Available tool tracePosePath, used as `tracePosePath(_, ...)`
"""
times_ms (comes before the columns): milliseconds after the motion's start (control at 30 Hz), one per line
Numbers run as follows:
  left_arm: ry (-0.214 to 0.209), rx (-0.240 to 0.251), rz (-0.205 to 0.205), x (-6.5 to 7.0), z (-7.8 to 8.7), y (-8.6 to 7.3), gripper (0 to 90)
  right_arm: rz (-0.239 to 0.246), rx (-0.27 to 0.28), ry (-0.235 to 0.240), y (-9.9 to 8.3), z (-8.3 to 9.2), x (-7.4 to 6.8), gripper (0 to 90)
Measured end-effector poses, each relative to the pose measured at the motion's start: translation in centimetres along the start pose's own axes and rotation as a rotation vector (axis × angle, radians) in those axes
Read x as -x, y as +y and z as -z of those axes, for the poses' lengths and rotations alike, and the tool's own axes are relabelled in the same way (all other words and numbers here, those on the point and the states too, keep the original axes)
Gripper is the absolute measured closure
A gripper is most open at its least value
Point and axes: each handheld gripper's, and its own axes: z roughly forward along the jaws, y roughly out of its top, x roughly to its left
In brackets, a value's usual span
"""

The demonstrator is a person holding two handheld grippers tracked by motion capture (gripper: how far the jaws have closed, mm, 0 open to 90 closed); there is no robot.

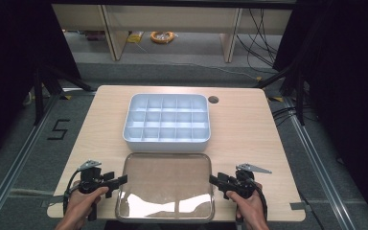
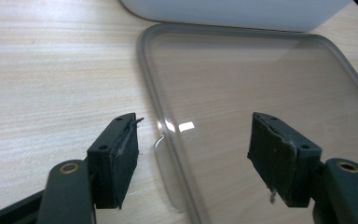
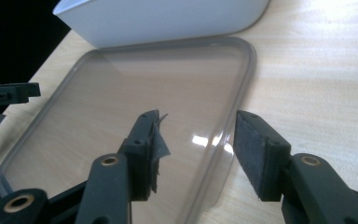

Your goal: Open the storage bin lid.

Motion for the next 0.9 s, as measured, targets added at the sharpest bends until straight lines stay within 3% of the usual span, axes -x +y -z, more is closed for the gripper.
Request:
tracePosePath(233, -0.031, 0.001, -0.033, 0.4, 0.2, 0.1, 30.5, 0.037, 0.036, 0.016, 0.3, 0.5, -0.2, 46.1)
tracePosePath(300, -0.046, -0.002, -0.056, 0.6, 0.3, 0.2, 28.8, 0.044, 0.064, 0.027, 0.5, 0.7, -0.4, 42.0)
tracePosePath(367, -0.055, 0.012, -0.082, 0.9, 0.4, 0.2, 26.7, 0.085, 0.1, 0.016, 0.6, 0.8, -0.4, 37.5)
tracePosePath(400, -0.065, 0.026, -0.096, 1.1, 0.5, 0.2, 25.5, 0.074, 0.111, 0.017, 0.6, 1.0, -0.7, 36.1)
tracePosePath(433, -0.069, 0.032, -0.108, 1.2, 0.6, 0.2, 24.4, 0.107, 0.126, 0.017, 0.7, 1.0, -0.7, 34.8)
tracePosePath(467, -0.074, 0.038, -0.118, 1.3, 0.7, 0.1, 23.4, 0.095, 0.122, 0.021, 0.7, 1.2, -1.1, 33.8)
tracePosePath(533, -0.084, 0.043, -0.143, 1.5, 0.8, 0.1, 20.8, 0.153, 0.14, 0.039, 0.7, 1.4, -1.3, 31.2)
tracePosePath(567, -0.091, 0.049, -0.145, 1.6, 0.9, 0.0, 20.5, 0.135, 0.136, 0.044, 0.7, 1.6, -1.7, 30.1)
tracePosePath(633, -0.105, 0.051, -0.154, 1.8, 1.0, -0.2, 19.4, 0.198, 0.148, 0.061, 0.7, 1.5, -1.9, 28.6)
tracePosePath(667, -0.113, 0.048, -0.165, 1.9, 1.1, -0.2, 18.7, 0.191, 0.142, 0.071, 0.6, 1.7, -2.3, 27.5)
tracePosePath(700, -0.115, 0.049, -0.17, 2.0, 1.2, -0.3, 18.2, 0.237, 0.158, 0.072, 0.7, 1.7, -2.3, 26.0)
tracePosePath(767, -0.119, 0.052, -0.175, 2.2, 1.3, -0.5, 17.6, 0.236, 0.158, 0.105, 0.5, 1.5, -2.7, 21.4)
tracePosePath(900, -0.144, 0.046, -0.193, 2.5, 1.5, -0.9, 16.6, 0.233, 0.149, 0.104, -0.1, 1.5, -3.0, 17.5)
